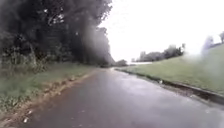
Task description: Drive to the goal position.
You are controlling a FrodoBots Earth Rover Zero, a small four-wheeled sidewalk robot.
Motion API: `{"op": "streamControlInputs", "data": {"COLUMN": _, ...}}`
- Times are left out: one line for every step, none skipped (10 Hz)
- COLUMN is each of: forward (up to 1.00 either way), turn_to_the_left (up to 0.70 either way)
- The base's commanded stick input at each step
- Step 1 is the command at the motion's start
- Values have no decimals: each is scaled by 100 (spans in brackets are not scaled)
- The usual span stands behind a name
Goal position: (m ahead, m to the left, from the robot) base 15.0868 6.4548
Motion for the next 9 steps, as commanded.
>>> {"op": "streamControlInputs", "data": {"forward": 70, "turn_to_the_left": 0}}
{"op": "streamControlInputs", "data": {"forward": 70, "turn_to_the_left": 0}}
{"op": "streamControlInputs", "data": {"forward": 70, "turn_to_the_left": 0}}
{"op": "streamControlInputs", "data": {"forward": 70, "turn_to_the_left": 0}}
{"op": "streamControlInputs", "data": {"forward": 70, "turn_to_the_left": 0}}
{"op": "streamControlInputs", "data": {"forward": 70, "turn_to_the_left": 0}}
{"op": "streamControlInputs", "data": {"forward": 70, "turn_to_the_left": 0}}
{"op": "streamControlInputs", "data": {"forward": 70, "turn_to_the_left": 0}}
{"op": "streamControlInputs", "data": {"forward": 70, "turn_to_the_left": 0}}
